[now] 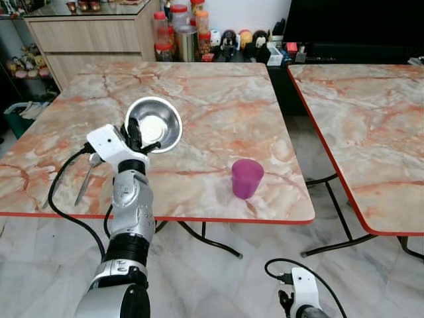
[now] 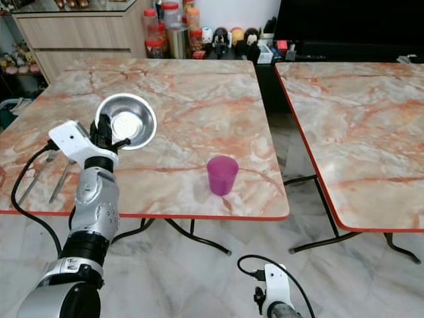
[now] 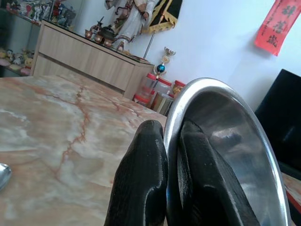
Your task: Setting the table
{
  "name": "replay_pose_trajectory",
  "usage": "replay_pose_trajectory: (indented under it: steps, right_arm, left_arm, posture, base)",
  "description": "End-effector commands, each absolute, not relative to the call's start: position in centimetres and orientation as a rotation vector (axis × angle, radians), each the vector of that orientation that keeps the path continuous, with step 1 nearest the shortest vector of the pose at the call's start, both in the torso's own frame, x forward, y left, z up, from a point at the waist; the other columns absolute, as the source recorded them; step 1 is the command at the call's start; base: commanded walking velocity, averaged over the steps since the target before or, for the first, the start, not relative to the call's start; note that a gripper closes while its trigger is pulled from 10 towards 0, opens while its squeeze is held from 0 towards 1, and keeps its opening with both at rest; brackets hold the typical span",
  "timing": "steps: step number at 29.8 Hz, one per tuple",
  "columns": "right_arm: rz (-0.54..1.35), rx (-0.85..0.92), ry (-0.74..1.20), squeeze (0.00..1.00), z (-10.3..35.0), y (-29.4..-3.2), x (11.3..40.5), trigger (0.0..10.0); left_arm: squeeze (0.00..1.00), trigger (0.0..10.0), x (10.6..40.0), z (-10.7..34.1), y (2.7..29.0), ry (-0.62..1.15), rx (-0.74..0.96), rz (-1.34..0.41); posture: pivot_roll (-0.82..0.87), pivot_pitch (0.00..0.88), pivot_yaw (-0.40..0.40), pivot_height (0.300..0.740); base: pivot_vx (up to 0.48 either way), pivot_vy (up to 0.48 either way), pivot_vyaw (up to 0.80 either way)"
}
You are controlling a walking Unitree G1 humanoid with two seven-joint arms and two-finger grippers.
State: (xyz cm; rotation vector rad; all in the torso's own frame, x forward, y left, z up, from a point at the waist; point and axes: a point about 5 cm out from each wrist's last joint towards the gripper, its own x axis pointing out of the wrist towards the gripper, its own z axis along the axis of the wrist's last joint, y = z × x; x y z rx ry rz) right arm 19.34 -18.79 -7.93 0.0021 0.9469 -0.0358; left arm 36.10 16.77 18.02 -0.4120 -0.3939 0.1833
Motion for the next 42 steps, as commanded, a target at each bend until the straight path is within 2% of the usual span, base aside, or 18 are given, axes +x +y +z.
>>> replay_pose_trajectory:
  steps: [1,18,24,27,42]
  right_arm:
    - [-0.06,0.015,0.947,0.0,-7.8,-19.3,19.4,10.0]
    - [-0.086,0.038,0.944,0.0,-7.9,-19.2,19.3,10.0]
    - [-0.066,-0.066,0.977,0.0,-8.1,-19.5,18.9,10.0]
    - [-0.066,-0.063,0.98,0.0,-8.2,-19.4,18.8,10.0]
    - [-0.067,-0.024,0.988,0.0,-8.3,-19.0,18.6,10.0]
  left_arm:
    - [0.0,10.0,36.1,19.5,16.5,-0.461,-0.401,0.172]
    - [0.0,10.0,36.4,20.0,16.7,-0.46,-0.399,0.172]
    - [0.0,10.0,36.4,20.2,16.9,-0.466,-0.389,0.176]
    - [0.0,10.0,36.3,20.2,17.0,-0.473,-0.378,0.179]
    - [0.0,10.0,36.3,20.6,17.0,-0.483,-0.357,0.168]
  posture:
    - [-0.05,0.0,-0.023,0.74]
    - [-0.05,0.0,-0.011,0.74]
    - [-0.05,0.0,-0.01,0.74]
    - [-0.05,0.0,-0.011,0.74]
    - [-0.06,0.0,0.001,0.74]
  base:
    - [0.0,-0.472,0.0]
    - [0.0,-0.46,0.0]
    - [0.0,-0.421,0.0]
    - [0.24,-0.412,0.66]
    - [0.243,-0.411,0.0]
